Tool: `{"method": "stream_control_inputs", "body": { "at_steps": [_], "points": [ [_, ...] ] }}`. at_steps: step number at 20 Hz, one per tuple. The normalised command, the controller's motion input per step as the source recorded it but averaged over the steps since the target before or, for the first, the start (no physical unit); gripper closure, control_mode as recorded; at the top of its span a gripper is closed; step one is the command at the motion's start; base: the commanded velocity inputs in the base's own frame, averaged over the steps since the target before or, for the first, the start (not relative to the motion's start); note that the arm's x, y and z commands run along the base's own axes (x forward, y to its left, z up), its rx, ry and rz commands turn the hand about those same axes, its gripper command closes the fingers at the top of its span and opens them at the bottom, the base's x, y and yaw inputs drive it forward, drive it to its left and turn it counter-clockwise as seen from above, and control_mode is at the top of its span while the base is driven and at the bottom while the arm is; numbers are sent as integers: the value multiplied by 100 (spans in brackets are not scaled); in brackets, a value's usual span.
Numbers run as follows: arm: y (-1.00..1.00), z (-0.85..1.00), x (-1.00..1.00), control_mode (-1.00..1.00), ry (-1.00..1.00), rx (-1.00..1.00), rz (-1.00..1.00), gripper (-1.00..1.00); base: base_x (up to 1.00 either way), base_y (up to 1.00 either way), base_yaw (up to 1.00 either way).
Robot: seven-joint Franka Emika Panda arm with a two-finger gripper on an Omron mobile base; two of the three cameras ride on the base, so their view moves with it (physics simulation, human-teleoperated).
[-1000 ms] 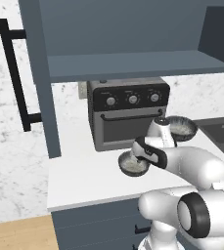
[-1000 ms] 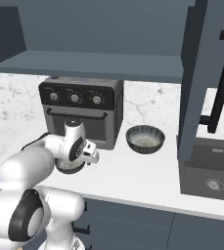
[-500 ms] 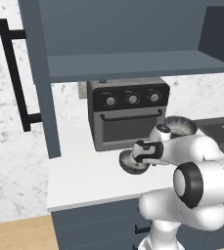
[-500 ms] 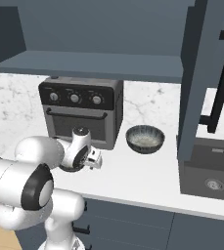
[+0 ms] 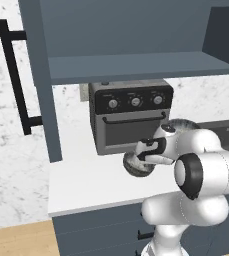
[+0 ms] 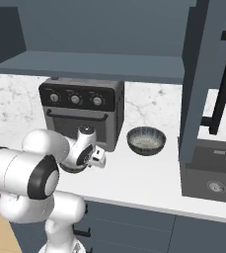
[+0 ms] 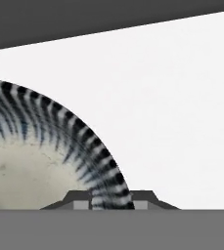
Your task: Pick up the bowls on the counter and stack them on top of one another in the open cabinet. Place the smaller bowl on top of the larger bowl.
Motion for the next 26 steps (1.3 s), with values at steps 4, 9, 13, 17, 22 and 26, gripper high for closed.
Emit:
{"method": "stream_control_inputs", "body": {
  "at_steps": [4,9,13,17,22,26],
  "points": [
    [-1,21,0,-100,-7,0,-1,100,0,0,0],
    [-62,73,-15,-100,-15,5,-14,100,0,0,0],
    [-97,83,-18,-100,-8,1,-23,100,0,0,0],
    [-100,88,0,-100,0,3,-37,100,0,0,0],
    [-100,79,2,-100,4,0,-44,100,0,0,0],
    [-100,32,5,-100,0,3,-43,100,0,0,0]
  ]
}}
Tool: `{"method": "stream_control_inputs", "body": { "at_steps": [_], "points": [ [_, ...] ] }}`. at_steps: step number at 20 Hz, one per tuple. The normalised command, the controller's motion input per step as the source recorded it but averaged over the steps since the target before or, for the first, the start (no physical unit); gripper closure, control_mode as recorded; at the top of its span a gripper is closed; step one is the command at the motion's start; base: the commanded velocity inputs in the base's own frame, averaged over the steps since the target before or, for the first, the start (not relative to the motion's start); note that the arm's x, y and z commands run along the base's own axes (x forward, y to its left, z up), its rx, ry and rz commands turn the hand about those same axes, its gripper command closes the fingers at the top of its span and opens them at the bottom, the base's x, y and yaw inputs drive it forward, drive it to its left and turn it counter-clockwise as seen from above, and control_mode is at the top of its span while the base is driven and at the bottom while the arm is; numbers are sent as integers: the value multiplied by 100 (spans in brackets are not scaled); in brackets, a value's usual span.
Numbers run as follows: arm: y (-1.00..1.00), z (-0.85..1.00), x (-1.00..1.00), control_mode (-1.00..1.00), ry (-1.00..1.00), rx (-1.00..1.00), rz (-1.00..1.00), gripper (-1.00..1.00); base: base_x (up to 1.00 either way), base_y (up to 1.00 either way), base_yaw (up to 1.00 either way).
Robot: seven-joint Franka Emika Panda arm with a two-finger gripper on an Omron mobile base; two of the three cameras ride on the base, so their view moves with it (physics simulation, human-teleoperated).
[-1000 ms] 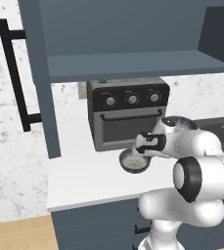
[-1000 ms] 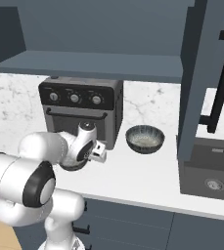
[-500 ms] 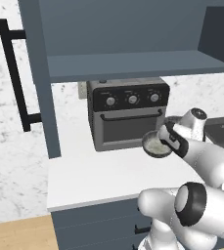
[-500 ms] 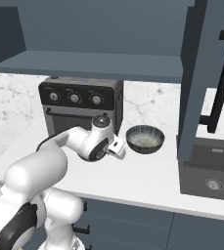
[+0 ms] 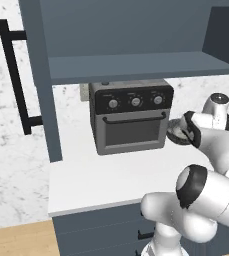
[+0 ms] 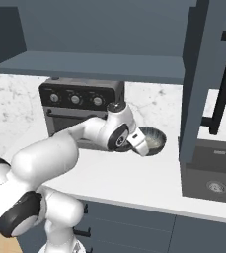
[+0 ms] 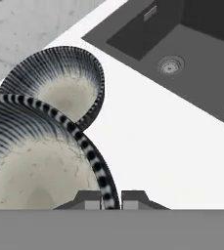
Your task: Pick up the bowls on the counter and stack them on top of one another in the open cabinet. Place the smaller bowl on top of the larger bowl.
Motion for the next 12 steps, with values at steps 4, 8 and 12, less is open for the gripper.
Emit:
{"method": "stream_control_inputs", "body": {
  "at_steps": [4,8,12],
  "points": [
    [-100,-7,26,-100,0,26,-35,100,0,0,0],
    [-86,-14,41,-100,-5,40,-32,100,0,0,0],
    [-36,-1,43,-100,-7,12,-17,100,0,0,0]
  ]
}}
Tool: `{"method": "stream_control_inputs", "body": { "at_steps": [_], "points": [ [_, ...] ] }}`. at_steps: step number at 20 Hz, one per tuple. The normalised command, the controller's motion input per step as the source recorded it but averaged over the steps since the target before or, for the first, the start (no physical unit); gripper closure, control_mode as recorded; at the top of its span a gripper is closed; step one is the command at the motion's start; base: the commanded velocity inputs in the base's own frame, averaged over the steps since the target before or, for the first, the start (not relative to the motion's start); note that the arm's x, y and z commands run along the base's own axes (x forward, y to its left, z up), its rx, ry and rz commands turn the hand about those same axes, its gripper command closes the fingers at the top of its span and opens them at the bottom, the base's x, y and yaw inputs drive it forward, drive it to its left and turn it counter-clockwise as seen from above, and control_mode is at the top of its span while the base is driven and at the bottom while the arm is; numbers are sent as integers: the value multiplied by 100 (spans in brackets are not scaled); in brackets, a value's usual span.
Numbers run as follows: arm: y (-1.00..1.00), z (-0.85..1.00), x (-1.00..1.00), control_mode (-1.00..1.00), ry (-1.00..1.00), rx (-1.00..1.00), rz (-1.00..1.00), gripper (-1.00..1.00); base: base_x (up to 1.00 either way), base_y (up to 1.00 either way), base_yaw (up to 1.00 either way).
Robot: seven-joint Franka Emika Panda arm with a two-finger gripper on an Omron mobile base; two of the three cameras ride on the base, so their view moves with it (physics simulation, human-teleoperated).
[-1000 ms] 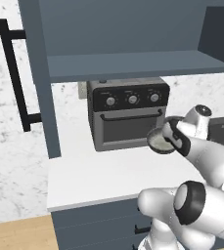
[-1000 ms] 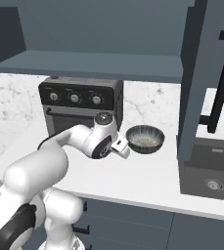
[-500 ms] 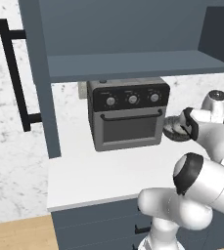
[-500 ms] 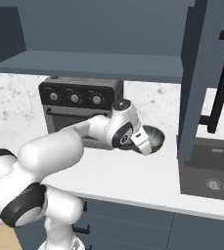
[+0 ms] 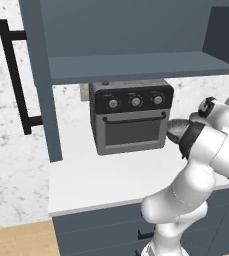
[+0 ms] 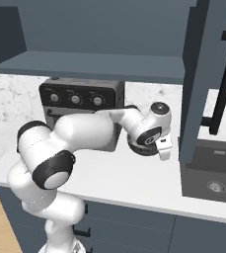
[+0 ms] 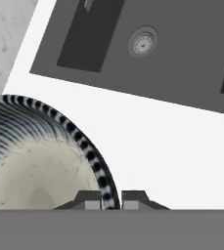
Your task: Pick up the bowls on the counter and stack them on top of one another in the open cabinet. Place the smaller bowl on top of the larger bowl.
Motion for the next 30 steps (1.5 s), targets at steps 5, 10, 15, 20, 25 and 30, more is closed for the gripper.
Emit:
{"method": "stream_control_inputs", "body": {
  "at_steps": [5,10,15,20,25,30],
  "points": [
    [0,-15,34,-100,0,-2,0,100,0,0,0],
    [5,-40,30,-100,0,-12,0,100,0,0,0],
    [6,-40,42,-100,0,-5,0,100,0,0,0],
    [0,-18,53,-100,0,0,-2,100,0,0,0],
    [2,-7,63,-100,-1,0,-2,100,0,0,0],
    [9,-8,40,-100,0,0,0,-100,0,0,0]
  ]
}}
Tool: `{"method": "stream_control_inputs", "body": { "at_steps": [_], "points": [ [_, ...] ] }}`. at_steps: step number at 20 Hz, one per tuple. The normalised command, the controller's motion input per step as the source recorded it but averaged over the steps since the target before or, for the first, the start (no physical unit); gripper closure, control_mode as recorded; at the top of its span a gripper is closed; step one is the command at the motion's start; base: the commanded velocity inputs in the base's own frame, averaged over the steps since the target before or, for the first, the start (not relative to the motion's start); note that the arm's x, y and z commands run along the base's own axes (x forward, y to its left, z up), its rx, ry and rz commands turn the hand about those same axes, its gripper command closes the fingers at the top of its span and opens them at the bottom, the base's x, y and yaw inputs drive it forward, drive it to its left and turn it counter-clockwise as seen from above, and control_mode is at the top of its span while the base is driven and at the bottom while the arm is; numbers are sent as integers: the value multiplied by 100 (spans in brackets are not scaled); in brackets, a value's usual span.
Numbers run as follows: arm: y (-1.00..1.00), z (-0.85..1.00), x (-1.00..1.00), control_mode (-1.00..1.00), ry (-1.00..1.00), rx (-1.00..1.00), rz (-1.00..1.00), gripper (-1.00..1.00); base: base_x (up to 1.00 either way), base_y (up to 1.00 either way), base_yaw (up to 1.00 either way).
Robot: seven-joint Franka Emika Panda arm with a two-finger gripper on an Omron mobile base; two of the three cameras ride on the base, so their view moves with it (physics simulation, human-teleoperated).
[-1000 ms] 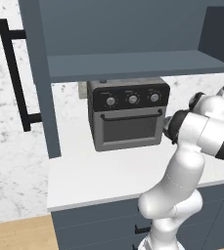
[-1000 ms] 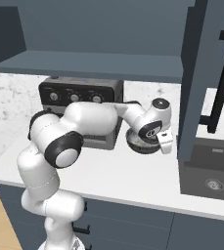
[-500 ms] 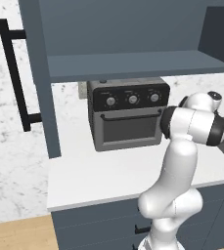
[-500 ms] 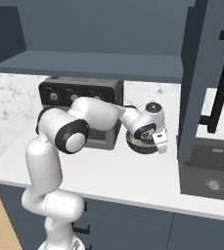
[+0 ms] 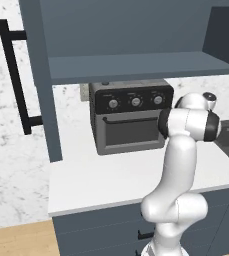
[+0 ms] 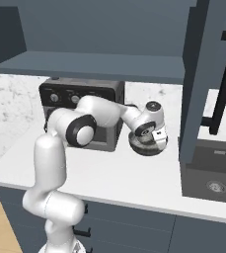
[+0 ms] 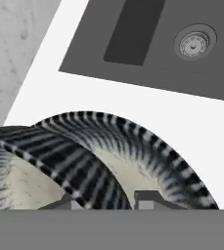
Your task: Pick up the bowls on the counter and stack them on top of one another in the open cabinet. Place the smaller bowl on top of the larger bowl.
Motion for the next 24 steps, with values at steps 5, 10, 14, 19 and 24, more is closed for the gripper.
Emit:
{"method": "stream_control_inputs", "body": {
  "at_steps": [5,10,14,19,24],
  "points": [
    [-11,5,-10,-100,0,0,0,-100,0,0,0],
    [-40,31,-84,-100,0,2,0,-100,0,0,0],
    [1,1,-45,-100,0,0,5,-100,0,0,0],
    [51,-12,-10,-100,6,0,8,-100,0,0,0],
    [62,-21,6,-100,9,0,2,-100,0,0,0]
  ]
}}
